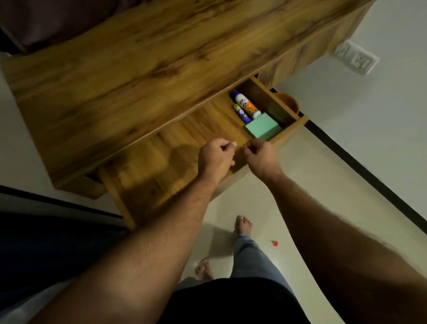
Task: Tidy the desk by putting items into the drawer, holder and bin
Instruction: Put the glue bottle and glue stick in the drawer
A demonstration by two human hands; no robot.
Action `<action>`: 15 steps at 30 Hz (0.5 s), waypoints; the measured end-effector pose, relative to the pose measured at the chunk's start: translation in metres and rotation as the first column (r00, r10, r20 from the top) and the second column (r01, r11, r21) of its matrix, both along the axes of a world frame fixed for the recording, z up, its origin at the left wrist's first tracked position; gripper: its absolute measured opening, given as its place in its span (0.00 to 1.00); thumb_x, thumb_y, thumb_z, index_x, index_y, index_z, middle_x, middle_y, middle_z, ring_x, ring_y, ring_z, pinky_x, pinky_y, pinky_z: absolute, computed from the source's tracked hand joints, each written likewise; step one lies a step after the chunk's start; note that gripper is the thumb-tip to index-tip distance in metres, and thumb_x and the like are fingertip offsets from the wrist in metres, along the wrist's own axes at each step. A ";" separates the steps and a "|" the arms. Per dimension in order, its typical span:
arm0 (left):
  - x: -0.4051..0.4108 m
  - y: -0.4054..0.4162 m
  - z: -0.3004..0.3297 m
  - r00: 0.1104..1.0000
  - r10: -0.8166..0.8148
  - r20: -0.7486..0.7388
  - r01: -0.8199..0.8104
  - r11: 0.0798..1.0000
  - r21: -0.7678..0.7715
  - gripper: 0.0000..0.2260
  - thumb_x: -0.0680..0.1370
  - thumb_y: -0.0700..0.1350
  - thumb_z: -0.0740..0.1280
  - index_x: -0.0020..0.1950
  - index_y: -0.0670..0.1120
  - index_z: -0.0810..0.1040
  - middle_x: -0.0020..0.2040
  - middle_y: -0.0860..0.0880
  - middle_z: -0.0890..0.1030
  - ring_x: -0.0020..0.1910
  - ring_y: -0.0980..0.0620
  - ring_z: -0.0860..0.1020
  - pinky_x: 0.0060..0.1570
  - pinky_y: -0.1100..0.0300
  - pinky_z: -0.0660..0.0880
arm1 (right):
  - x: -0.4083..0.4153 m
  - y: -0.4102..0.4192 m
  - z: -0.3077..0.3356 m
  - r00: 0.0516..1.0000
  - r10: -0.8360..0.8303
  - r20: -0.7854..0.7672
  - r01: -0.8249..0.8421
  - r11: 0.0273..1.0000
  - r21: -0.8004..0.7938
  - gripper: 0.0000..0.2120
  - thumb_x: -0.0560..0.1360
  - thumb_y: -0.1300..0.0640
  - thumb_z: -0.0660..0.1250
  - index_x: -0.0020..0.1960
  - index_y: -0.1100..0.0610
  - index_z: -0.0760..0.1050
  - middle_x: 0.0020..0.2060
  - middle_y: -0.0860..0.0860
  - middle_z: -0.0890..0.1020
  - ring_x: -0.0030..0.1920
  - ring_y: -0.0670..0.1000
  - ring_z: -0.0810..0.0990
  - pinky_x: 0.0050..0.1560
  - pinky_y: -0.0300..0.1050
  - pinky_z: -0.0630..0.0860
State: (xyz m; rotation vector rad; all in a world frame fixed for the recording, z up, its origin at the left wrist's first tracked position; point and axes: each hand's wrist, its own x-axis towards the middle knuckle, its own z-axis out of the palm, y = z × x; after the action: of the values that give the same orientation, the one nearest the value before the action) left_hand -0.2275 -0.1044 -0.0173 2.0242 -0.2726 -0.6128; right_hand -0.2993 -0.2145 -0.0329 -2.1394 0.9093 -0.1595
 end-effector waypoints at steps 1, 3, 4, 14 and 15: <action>-0.014 0.005 0.000 0.999 -0.029 -0.018 0.028 0.999 -0.017 0.10 0.79 0.48 0.66 0.52 0.43 0.82 0.42 0.49 0.83 0.30 0.56 0.80 0.21 0.69 0.69 | -0.014 0.007 -0.002 1.000 -0.024 0.003 0.024 1.000 0.007 0.07 0.77 0.54 0.64 0.46 0.55 0.79 0.36 0.49 0.79 0.37 0.49 0.77 0.36 0.41 0.71; -0.040 0.011 0.000 0.991 -0.124 -0.044 0.122 0.992 -0.044 0.10 0.79 0.47 0.66 0.54 0.43 0.81 0.42 0.48 0.83 0.31 0.55 0.80 0.24 0.67 0.72 | -0.041 0.018 -0.008 0.998 -0.067 -0.009 0.067 0.998 0.009 0.09 0.77 0.54 0.64 0.45 0.57 0.80 0.36 0.51 0.81 0.37 0.50 0.78 0.36 0.44 0.74; -0.053 0.013 -0.002 0.982 -0.179 -0.054 0.176 0.983 -0.050 0.10 0.79 0.48 0.65 0.54 0.44 0.81 0.43 0.48 0.83 0.32 0.56 0.81 0.25 0.65 0.74 | -0.055 0.022 -0.011 0.996 -0.088 -0.017 0.088 0.996 0.016 0.09 0.77 0.54 0.64 0.44 0.58 0.80 0.36 0.52 0.81 0.37 0.52 0.79 0.36 0.46 0.75; -0.133 0.021 -0.071 0.896 -0.399 -0.195 0.428 0.893 0.140 0.10 0.77 0.52 0.65 0.41 0.48 0.79 0.38 0.48 0.83 0.37 0.49 0.83 0.40 0.50 0.83 | -0.207 0.036 -0.061 0.900 -0.280 -0.335 0.365 0.904 0.225 0.05 0.73 0.56 0.65 0.44 0.56 0.78 0.35 0.53 0.83 0.31 0.50 0.83 0.28 0.40 0.72; -0.137 0.023 -0.081 0.893 -0.396 -0.213 0.432 0.888 0.160 0.11 0.75 0.53 0.65 0.38 0.48 0.78 0.37 0.48 0.84 0.37 0.48 0.84 0.40 0.49 0.82 | -0.222 0.037 -0.066 0.886 -0.283 -0.368 0.382 0.895 0.232 0.05 0.73 0.56 0.65 0.46 0.57 0.79 0.35 0.53 0.84 0.32 0.50 0.84 0.28 0.41 0.73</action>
State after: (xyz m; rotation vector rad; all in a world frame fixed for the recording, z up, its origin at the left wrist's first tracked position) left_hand -0.3643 -0.0811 -0.0981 2.1029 -0.5674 -1.1226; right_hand -0.5210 -0.1775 -0.0990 -1.7374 1.4050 0.1594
